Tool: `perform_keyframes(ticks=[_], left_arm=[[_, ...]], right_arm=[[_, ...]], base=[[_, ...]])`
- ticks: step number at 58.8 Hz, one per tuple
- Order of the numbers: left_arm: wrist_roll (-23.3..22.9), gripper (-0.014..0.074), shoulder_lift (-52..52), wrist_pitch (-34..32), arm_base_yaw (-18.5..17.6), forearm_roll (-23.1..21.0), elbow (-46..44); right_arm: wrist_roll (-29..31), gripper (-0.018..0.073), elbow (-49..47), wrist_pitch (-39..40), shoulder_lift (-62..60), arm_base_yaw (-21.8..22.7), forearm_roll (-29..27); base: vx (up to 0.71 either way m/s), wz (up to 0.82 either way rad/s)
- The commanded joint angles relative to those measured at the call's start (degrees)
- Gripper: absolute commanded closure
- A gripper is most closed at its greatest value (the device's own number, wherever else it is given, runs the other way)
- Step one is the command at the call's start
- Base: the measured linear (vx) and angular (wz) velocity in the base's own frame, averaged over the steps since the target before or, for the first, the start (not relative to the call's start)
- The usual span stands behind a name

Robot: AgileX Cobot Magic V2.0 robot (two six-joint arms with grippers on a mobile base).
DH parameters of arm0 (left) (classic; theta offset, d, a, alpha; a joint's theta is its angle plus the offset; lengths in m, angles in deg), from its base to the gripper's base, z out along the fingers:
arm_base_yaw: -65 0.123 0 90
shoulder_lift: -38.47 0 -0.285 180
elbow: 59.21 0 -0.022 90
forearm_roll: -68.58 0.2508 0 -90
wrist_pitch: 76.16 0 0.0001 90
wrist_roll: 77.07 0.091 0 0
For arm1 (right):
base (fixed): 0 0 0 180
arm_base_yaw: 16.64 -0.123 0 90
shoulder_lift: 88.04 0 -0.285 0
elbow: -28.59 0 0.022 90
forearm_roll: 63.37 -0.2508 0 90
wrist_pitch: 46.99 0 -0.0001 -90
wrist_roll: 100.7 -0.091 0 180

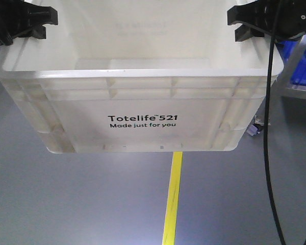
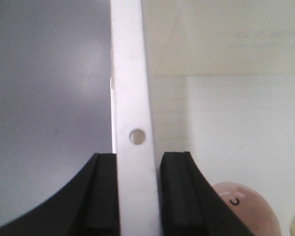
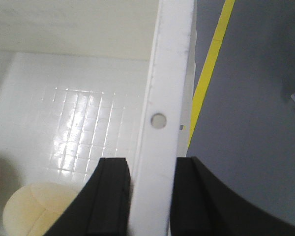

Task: Place moving items into box and shelve
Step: 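Keep both grippers clamped on the tote rim while driving across the floor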

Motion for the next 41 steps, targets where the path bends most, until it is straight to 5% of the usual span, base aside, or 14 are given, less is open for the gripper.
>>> perform_keyframes(ticks=[1,41], left_arm=[[0.0,0.0619,2.7,-8.0,-0.1,2.3,-2.5],[0.0,0.0619,2.7,-8.1,-0.1,2.3,-2.5]], right_arm=[[0.8,0.0572,-2.6,7.1,-3.0,0.3,-0.6],[0.8,0.0572,-2.6,7.1,-3.0,0.3,-0.6]], base=[[0.63,0.03],[0.65,-0.01]])
